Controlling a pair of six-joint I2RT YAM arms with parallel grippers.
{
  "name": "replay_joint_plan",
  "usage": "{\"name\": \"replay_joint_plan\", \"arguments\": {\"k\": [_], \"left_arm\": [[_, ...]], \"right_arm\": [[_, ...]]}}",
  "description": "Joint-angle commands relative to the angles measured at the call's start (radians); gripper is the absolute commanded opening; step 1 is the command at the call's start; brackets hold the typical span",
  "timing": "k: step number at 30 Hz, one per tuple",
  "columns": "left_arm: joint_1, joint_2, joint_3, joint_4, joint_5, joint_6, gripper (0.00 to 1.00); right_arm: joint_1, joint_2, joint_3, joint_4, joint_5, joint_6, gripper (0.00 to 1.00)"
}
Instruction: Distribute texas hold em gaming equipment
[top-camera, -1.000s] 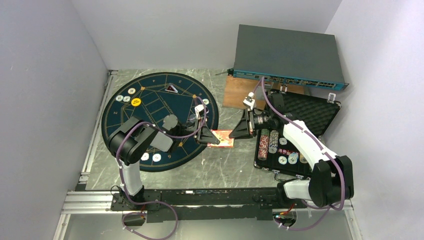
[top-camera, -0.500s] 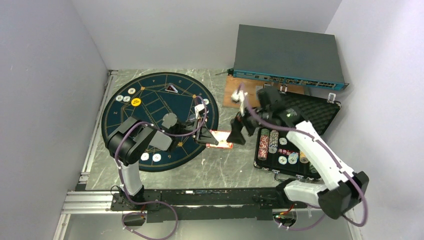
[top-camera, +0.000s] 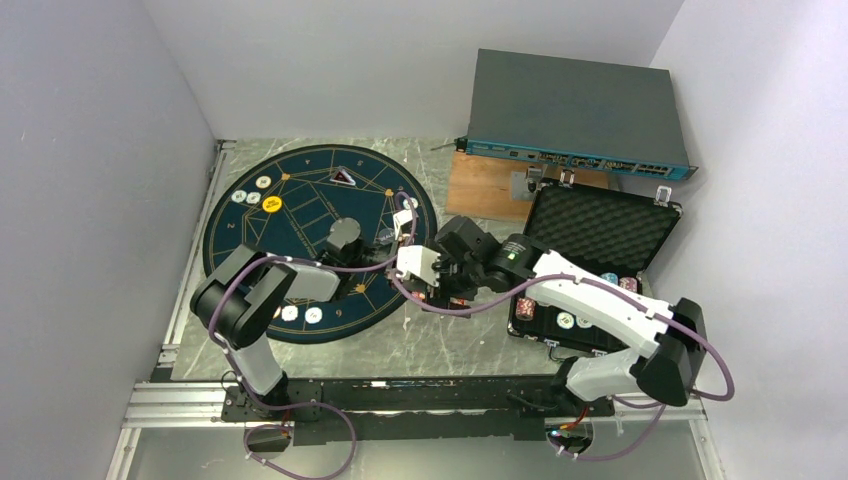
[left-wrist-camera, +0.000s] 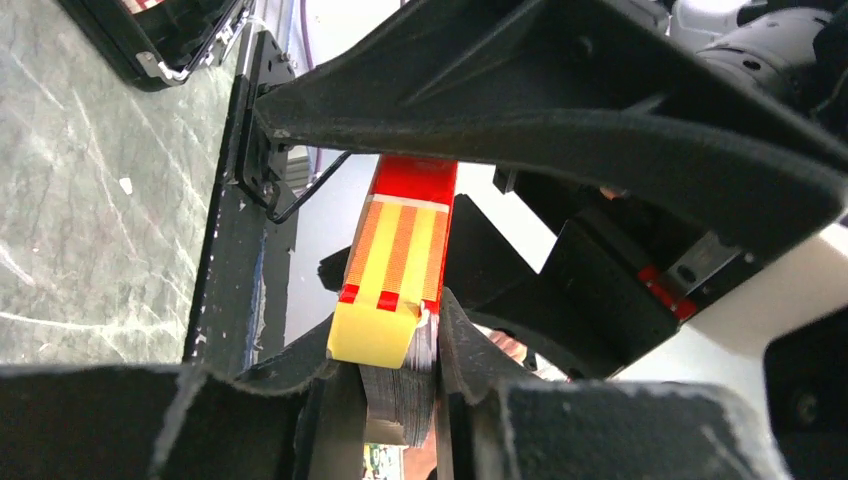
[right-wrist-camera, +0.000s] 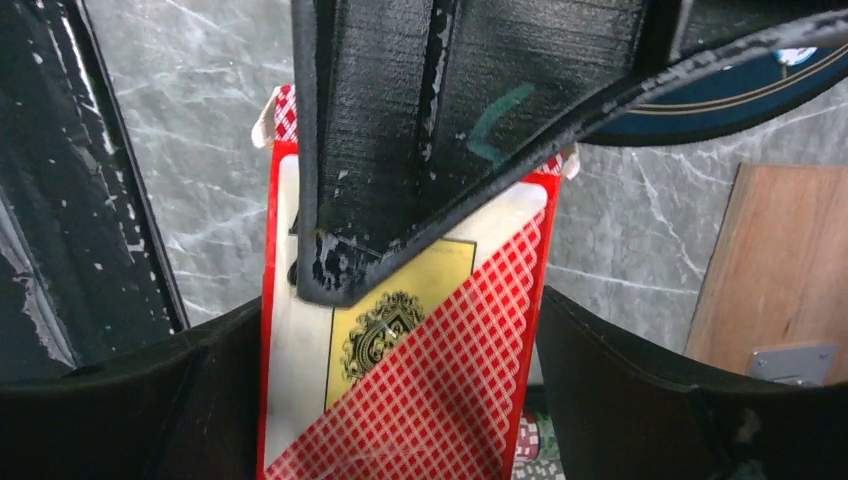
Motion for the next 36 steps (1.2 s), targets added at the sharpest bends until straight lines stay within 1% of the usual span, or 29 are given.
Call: {"name": "replay_joint_plan", "arguments": {"k": [1,2,4,5,6,7,8,10,11,12,13,14,17,23,25,28,30,31,35,36], "left_arm": [[-0.004,-0.056,0.034,-0.119,0.028,0.103,0.00],[-0.004,-0.060,0.045,-0.181,0.035,0.133,0.00],[-0.003,-0.071,0.084,-0.363,0.045,0.218,0.00],[-0.003,-0.074,0.096,-0.407,0.051,0.245,0.00],[-0.001,-0.079,0.098,-0.411,0.054,0.246,0.06],[0.003,-0.082,0.092,-0.383,0.056,0.229,0.18],[0.012,-0.093,0.080,-0.332,0.051,0.204,0.30],[0.041,-0.112,0.060,-0.282,0.038,0.181,0.61],[0.052,-0.120,0.055,-0.287,0.032,0.186,0.70],[0.059,-0.128,0.054,-0.306,0.028,0.199,0.73],[0.064,-0.134,0.055,-0.326,0.025,0.217,0.72],[0.066,-0.137,0.054,-0.339,0.021,0.230,0.70],[0.070,-0.141,0.055,-0.362,0.019,0.258,0.59],[0.126,-0.162,0.032,-0.382,0.022,0.287,0.41],[0.143,-0.171,0.025,-0.381,0.026,0.289,0.39],[0.159,-0.178,0.004,-0.301,0.037,0.253,0.40],[0.160,-0.179,0.000,-0.231,0.042,0.223,0.43],[0.160,-0.179,-0.003,-0.188,0.044,0.203,0.47],[0.161,-0.180,-0.019,0.028,0.043,0.095,0.71],[0.160,-0.186,-0.020,0.037,0.036,0.085,0.81]], "right_arm": [[0.015,0.025,0.024,0.024,0.102,-0.034,0.75],[0.015,0.024,0.028,0.028,0.104,-0.034,0.66],[0.015,0.017,0.034,0.039,0.101,-0.045,0.47],[0.015,0.011,0.037,0.039,0.089,-0.050,0.39],[0.015,0.002,0.035,0.037,0.071,-0.063,0.30],[0.015,-0.007,0.032,0.043,0.058,-0.062,0.20],[0.014,-0.015,0.023,0.038,0.041,-0.060,0.12],[0.014,-0.032,0.017,0.038,0.023,-0.039,0.02],[0.014,-0.040,0.017,0.036,0.018,-0.028,0.00],[0.014,-0.049,0.015,0.042,0.018,-0.021,0.00],[0.012,-0.060,0.012,0.049,0.016,-0.016,0.00],[0.009,-0.070,0.011,0.053,0.009,-0.015,0.00],[0.003,-0.081,0.015,0.053,-0.003,0.001,0.00],[-0.026,-0.121,-0.020,0.059,-0.051,0.012,0.00],[-0.039,-0.131,-0.035,0.064,-0.067,0.015,0.00],[-0.048,-0.157,-0.069,0.088,-0.078,0.010,0.00],[-0.052,-0.158,-0.078,0.096,-0.084,0.010,0.00],[-0.052,-0.154,-0.076,0.094,-0.085,0.012,0.00],[-0.073,-0.148,-0.067,0.093,-0.105,0.008,0.00],[-0.076,-0.153,-0.062,0.094,-0.113,0.001,0.00]]}}
